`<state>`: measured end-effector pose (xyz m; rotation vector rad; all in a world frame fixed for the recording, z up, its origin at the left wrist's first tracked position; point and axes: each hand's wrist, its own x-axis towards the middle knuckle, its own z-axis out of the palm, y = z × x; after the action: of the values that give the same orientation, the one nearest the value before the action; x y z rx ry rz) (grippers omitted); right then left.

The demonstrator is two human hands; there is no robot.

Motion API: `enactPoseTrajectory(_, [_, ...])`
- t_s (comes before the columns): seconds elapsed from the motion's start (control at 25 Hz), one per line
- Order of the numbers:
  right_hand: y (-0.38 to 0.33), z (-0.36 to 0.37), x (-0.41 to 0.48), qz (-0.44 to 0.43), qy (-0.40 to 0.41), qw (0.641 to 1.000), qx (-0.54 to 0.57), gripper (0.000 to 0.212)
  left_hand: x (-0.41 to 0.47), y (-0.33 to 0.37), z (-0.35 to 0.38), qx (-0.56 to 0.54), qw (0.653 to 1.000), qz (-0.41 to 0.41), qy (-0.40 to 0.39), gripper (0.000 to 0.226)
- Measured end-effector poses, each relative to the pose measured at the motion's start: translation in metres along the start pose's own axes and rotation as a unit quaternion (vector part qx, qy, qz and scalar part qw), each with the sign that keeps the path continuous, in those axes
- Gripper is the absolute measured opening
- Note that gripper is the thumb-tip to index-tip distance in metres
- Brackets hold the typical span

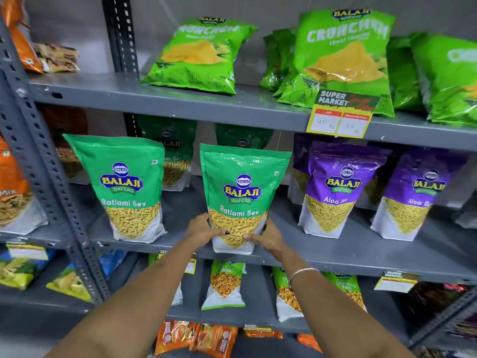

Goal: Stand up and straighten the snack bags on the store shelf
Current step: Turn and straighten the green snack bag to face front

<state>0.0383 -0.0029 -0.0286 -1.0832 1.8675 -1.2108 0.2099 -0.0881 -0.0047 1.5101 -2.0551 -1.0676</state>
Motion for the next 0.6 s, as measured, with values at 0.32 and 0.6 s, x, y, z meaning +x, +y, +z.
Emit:
enactPoseTrajectory(0.32, [0.001, 0.008, 0.0, 0.005, 0.023, 1.0, 0.004, 0.079, 0.005, -0.003, -0.001, -0.012, 1.0, 0.02, -0.016, 0.054])
enactPoseTrajectory(0.6, [0.004, -0.018, 0.002, 0.058, 0.007, 0.996, -0.06, 0.098, 0.002, 0.01, -0.018, 0.178, 0.953, -0.095, -0.225, 0.054])
